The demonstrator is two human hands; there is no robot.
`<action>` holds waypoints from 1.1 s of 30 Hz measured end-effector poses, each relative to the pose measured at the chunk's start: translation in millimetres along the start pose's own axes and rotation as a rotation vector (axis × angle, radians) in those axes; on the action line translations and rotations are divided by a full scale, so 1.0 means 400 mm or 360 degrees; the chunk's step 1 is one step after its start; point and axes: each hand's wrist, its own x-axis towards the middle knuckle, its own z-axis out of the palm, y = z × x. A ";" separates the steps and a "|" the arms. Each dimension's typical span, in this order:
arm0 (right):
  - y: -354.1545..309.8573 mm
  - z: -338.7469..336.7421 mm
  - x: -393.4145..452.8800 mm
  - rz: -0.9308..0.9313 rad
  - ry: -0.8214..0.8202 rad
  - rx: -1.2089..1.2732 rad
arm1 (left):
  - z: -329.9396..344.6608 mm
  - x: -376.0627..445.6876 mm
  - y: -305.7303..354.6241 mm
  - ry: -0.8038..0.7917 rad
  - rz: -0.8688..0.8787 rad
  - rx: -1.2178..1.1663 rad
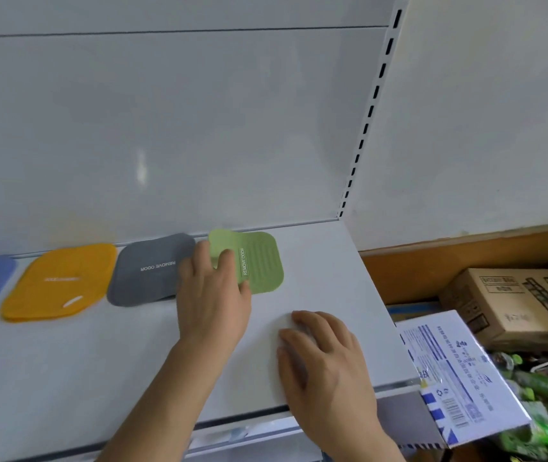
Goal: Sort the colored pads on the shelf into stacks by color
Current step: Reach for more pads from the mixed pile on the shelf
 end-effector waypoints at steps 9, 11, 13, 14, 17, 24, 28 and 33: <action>-0.009 -0.004 -0.001 0.0005 -0.0034 -0.0107 | 0.027 -0.086 -0.021 0.0036 0.0418 -0.0129; -0.008 -0.005 -0.002 0.0003 -0.0035 -0.0110 | 0.026 -0.091 -0.024 0.0023 0.0448 -0.0124; -0.007 -0.003 0.000 0.0004 -0.0028 -0.0114 | 0.024 -0.099 -0.026 0.0033 0.0457 -0.0129; -0.007 -0.001 0.000 0.0003 -0.0029 -0.0122 | 0.021 -0.108 -0.028 0.0039 0.0456 -0.0144; -0.010 0.001 -0.004 0.0010 -0.0054 -0.0145 | 0.002 -0.163 -0.049 0.0036 0.0455 -0.0237; -0.097 0.031 -0.058 0.0081 -0.0098 -0.0277 | -0.084 -0.312 -0.208 0.0019 0.0425 -0.0231; -0.235 0.066 -0.128 0.0048 -0.0090 -0.0195 | -0.152 -0.409 -0.349 0.0015 0.0299 -0.0243; -0.452 0.130 -0.220 -0.0056 -0.0173 -0.0114 | -0.266 -0.578 -0.571 0.0080 0.0118 -0.0232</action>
